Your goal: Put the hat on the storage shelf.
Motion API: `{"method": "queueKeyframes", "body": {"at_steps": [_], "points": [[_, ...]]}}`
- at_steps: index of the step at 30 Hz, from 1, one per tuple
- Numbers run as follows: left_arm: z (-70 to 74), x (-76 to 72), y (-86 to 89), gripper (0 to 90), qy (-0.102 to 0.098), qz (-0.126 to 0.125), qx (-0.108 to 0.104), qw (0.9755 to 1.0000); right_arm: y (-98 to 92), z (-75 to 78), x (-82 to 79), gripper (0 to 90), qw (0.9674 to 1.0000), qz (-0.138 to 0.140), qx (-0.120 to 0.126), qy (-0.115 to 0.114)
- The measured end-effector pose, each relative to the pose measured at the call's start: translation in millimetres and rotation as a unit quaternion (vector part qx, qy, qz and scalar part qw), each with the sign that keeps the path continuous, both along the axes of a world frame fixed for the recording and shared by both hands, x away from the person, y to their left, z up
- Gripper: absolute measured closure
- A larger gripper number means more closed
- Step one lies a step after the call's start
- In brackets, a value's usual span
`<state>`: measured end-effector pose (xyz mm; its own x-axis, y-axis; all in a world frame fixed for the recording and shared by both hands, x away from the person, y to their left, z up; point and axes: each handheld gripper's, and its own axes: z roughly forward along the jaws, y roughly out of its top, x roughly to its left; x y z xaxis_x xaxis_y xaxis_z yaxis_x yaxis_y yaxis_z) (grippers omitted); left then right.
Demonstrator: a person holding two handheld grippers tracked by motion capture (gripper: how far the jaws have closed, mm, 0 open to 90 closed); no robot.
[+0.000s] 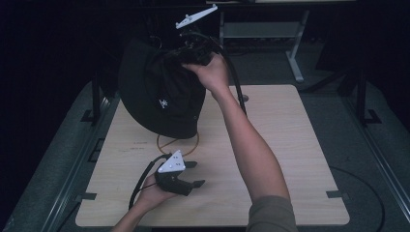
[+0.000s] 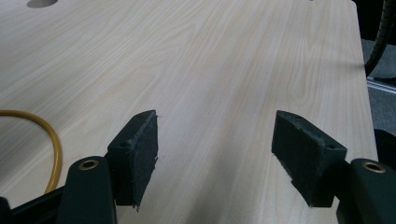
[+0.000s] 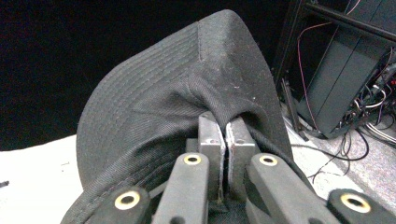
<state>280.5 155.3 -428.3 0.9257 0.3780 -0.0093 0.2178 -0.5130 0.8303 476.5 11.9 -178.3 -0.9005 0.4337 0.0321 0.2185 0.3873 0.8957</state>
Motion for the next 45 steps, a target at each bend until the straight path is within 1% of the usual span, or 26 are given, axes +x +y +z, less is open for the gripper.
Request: {"method": "queueKeyframes", "body": {"at_steps": [6,9,11,12,13,14,15,16,17,18,19,21,23,24,27,29,30,31,32,34,37,38,39,40,42,45], "points": [[-0.1,-0.9,-0.8,31.1,-0.001,-0.003,0.002,1.0,12.7,-4.0,2.3,87.3,0.9999,0.004,-0.014,0.004],[-0.8,-1.5,-2.0,31.1,-0.002,-0.004,-0.003,1.0,22.2,-7.8,4.7,85.8,0.9996,0.003,-0.026,0.002],[-1.2,-1.8,-2.9,31.1,-0.003,-0.008,0.003,1.0,27.4,-10.3,6.6,80.9,0.9995,-0.005,-0.03,0.001],[-1.1,-2.1,-3.2,31.1,-0.003,-0.009,0.006,0.9999,28.7,-10.9,7.7,72.3,0.9997,-0.008,-0.025,0.001],[-1.3,-2.9,-4.0,31.1,-0.001,-0.009,0.004,0.9999,30.0,-11.3,8.2,67.1,0.9997,-0.015,-0.018,0.007],[-1.3,-2.9,-4.0,31.1,-0.001,-0.009,0.004,0.9999,30.0,-11.3,8.2,67.1,0.9997,-0.015,-0.018,0.007],[-1.1,-4.1,-5.2,31.1,-0.004,-0.013,0.008,0.9999,32.4,-14.1,9.7,66.1,0.9994,-0.009,-0.031,0.014],[-1.1,-4.1,-5.2,31.1,-0.004,-0.013,0.008,0.9999,32.4,-14.1,9.7,66.1,0.9994,-0.009,-0.031,0.014],[-1.2,-5.1,-6.1,31.1,-0.003,-0.014,0.009,0.9999,31.5,-17.5,10.3,63.4,0.999,-0.007,-0.041,0.017],[-1.2,-5.1,-6.1,31.1,-0.003,-0.014,0.009,0.9999,31.5,-17.5,10.3,63.4,0.999,-0.007,-0.041,0.017],[-1.3,-5.2,-6.3,31.1,-0.004,-0.016,0.01,0.9998,27.8,-19.3,10.3,61.4,0.9989,-0.004,-0.039,0.025],[-1.2,-5.4,-6.2,31.1,-0.004,-0.016,0.011,0.9998,23.1,-20.9,9.0,59.9,0.9992,-0.007,-0.032,0.022],[-1.1,-5.7,-6.3,31.1,-0.005,-0.016,0.011,0.9998,16.2,-23.7,7.7,58.0,0.9992,-0.01,-0.027,0.027],[-1.1,-5.7,-6.3,31.0,-0.005,-0.016,0.011,0.9998,16.2,-23.7,7.7,58.0,0.9992,-0.01,-0.027,0.027],[-1.8,-6.7,-6.3,31.0,-0.006,-0.019,0.014,0.9997,-0.1,-28.9,5.5,54.2,0.9992,-0.017,-0.02,0.031],[-1.8,-7.6,-6.0,31.0,-0.007,-0.019,0.019,0.9996,-3.4,-29.5,4.4,53.5,0.9991,-0.017,-0.015,0.034],[-2.3,-8.6,-5.9,31.0,-0.005,-0.017,0.016,0.9997,-12.6,-30.6,0.9,51.5,0.9989,-0.025,-0.006,0.04],[-2.2,-8.9,-5.9,31.0,-0.006,-0.016,0.014,0.9998,-16.1,-31.2,-0.2,51.4,0.9989,-0.025,-0.002,0.038],[-1.7,-9.1,-5.8,31.0,-0.007,-0.015,0.013,0.9998,-20.1,-31.9,-2.0,50.5,0.9987,-0.026,0.004,0.043],[-0.7,-9.3,-5.1,31.0,-0.007,-0.012,0.01,0.9998,-27.6,-32.9,-4.5,48.9,0.9984,-0.032,0.004,0.047],[-0.6,-8.9,-5.0,31.0,-0.007,-0.007,0.006,0.9999,-40.9,-34.4,-8.6,47.4,0.9984,-0.034,0.008,0.044],[-0.6,-8.9,-5.0,31.0,-0.007,-0.007,0.006,0.9999,-40.9,-34.4,-8.6,47.4,0.9984,-0.034,0.008,0.044],[-0.5,-8.7,-4.9,31.0,-0.004,-0.007,0.003,1.0,-43.7,-35.0,-9.7,46.8,0.9984,-0.036,0.011,0.043],[-0.2,-8.5,-4.7,30.7,-0.003,-0.006,0.0,1.0,-52.6,-36.7,-12.3,45.2,0.9982,-0.039,0.015,0.044],[0.2,-8.0,-4.3,30.7,-0.003,-0.007,-0.002,1.0,-59.1,-38.1,-14.5,44.7,0.998,-0.041,0.02,0.043],[-0.2,-8.2,-4.7,30.6,-0.003,-0.007,0.0,1.0,-69.8,-41.2,-16.8,43.2,0.9976,-0.046,0.024,0.047]]}}
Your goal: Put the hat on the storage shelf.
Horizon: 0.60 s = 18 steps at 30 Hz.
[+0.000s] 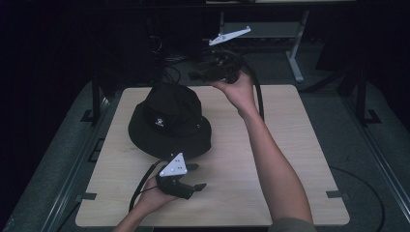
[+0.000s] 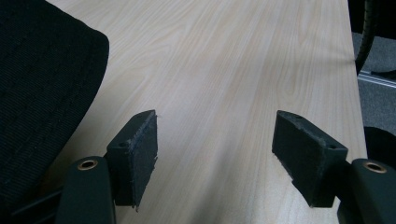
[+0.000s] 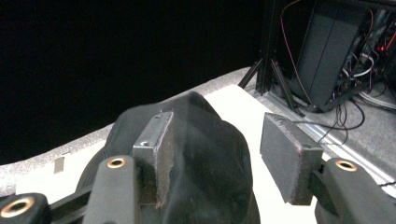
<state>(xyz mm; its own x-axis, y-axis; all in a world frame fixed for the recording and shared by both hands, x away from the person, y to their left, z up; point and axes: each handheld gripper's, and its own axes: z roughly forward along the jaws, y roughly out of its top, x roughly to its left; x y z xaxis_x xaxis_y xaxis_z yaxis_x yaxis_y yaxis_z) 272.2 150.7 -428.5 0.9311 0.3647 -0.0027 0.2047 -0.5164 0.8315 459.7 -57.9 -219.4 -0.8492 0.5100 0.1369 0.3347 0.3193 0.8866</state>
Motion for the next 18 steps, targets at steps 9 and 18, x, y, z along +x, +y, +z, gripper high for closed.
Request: {"method": "queueKeyframes", "body": {"at_steps": [9,18], "points": [[-1.2,-1.0,-2.5,30.2,-0.001,-0.005,0.006,1.0,-27.6,-10.1,-9.0,39.9,0.9997,-0.021,0.006,0.005],[-1.1,-0.7,-1.8,29.6,-0.002,0.001,0.006,1.0,-47.7,-14.9,-16.0,38.0,0.9995,-0.031,0.007,0.008]]}}
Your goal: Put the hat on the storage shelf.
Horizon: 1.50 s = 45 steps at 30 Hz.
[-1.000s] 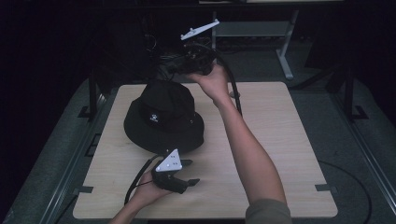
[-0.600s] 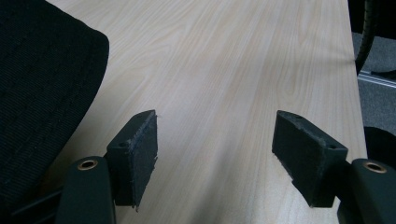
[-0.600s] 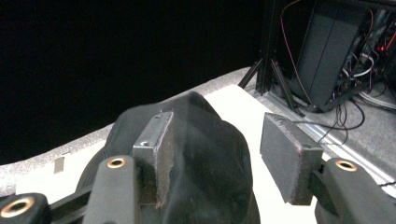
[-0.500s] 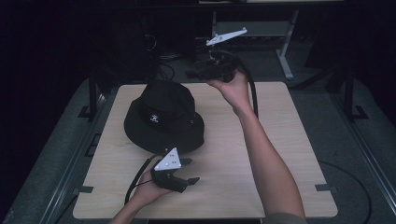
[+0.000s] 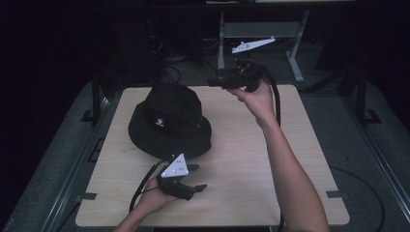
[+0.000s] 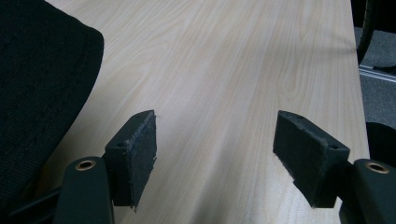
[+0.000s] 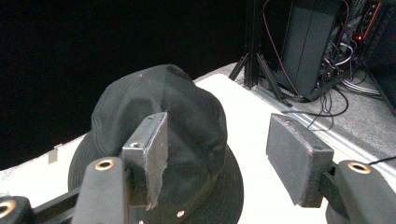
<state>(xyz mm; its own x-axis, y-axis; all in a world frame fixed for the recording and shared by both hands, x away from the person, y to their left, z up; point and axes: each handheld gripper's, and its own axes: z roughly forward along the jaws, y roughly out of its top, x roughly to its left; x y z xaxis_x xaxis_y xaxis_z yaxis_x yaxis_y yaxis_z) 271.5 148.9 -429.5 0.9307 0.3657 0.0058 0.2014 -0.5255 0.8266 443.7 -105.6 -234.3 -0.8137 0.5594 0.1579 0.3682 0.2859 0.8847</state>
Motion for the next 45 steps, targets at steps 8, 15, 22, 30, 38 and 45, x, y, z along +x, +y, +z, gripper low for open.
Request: {"method": "queueKeyframes", "body": {"at_steps": [8,15,22,30,38,45], "points": [[-0.7,0.6,0.5,29.3,0.0,0.001,0.003,1.0,-11.2,-7.8,-3.2,35.1,0.9999,-0.006,-0.003,0.012],[-0.9,0.5,0.9,29.3,0.0,0.004,-0.001,1.0,-22.9,-16.6,-7.0,30.1,0.9996,-0.012,-0.004,0.025],[-1.5,0.3,1.3,29.2,-0.002,0.003,0.003,1.0,-35.9,-22.1,-16.1,27.9,0.9994,-0.022,0.0,0.027],[-1.8,0.5,2.1,29.1,-0.005,0.003,0.007,1.0,-54.2,-32.1,-25.1,26.3,0.9987,-0.034,-0.002,0.039],[-1.7,0.4,2.5,29.0,-0.004,0.004,0.007,1.0,-71.2,-43.5,-35.7,25.9,0.9979,-0.048,0.001,0.043],[-0.9,0.6,3.2,28.8,-0.007,0.003,0.011,0.9999,-83.5,-51.2,-44.4,25.5,0.9974,-0.055,0.003,0.046]]}}
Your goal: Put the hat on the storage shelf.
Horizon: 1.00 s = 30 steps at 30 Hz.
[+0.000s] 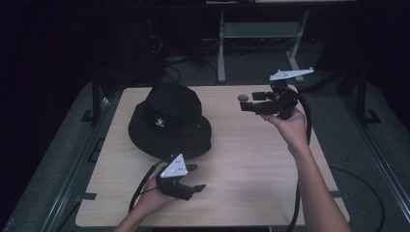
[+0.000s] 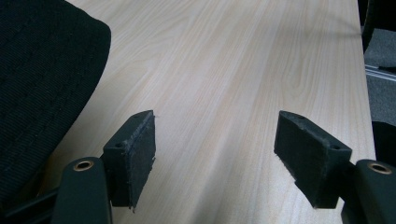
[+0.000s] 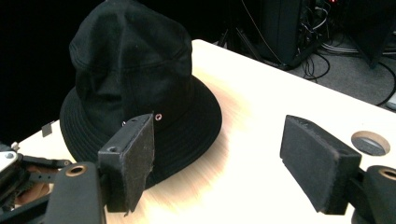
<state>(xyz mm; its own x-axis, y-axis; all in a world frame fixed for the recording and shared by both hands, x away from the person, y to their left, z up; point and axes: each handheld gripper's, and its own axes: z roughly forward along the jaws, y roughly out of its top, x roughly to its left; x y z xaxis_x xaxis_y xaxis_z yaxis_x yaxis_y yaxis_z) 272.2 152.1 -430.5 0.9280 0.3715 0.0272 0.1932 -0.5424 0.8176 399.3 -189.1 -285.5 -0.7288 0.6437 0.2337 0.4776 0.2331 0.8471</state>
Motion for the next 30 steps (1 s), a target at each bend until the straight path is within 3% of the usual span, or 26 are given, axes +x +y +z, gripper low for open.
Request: {"method": "queueKeyframes", "body": {"at_steps": [30], "points": [[-1.5,-2.5,-1.5,27.7,0.002,0.001,0.005,1.0,-42.1,-35.0,-47.3,19.6,0.9992,-0.036,0.007,0.016]]}}
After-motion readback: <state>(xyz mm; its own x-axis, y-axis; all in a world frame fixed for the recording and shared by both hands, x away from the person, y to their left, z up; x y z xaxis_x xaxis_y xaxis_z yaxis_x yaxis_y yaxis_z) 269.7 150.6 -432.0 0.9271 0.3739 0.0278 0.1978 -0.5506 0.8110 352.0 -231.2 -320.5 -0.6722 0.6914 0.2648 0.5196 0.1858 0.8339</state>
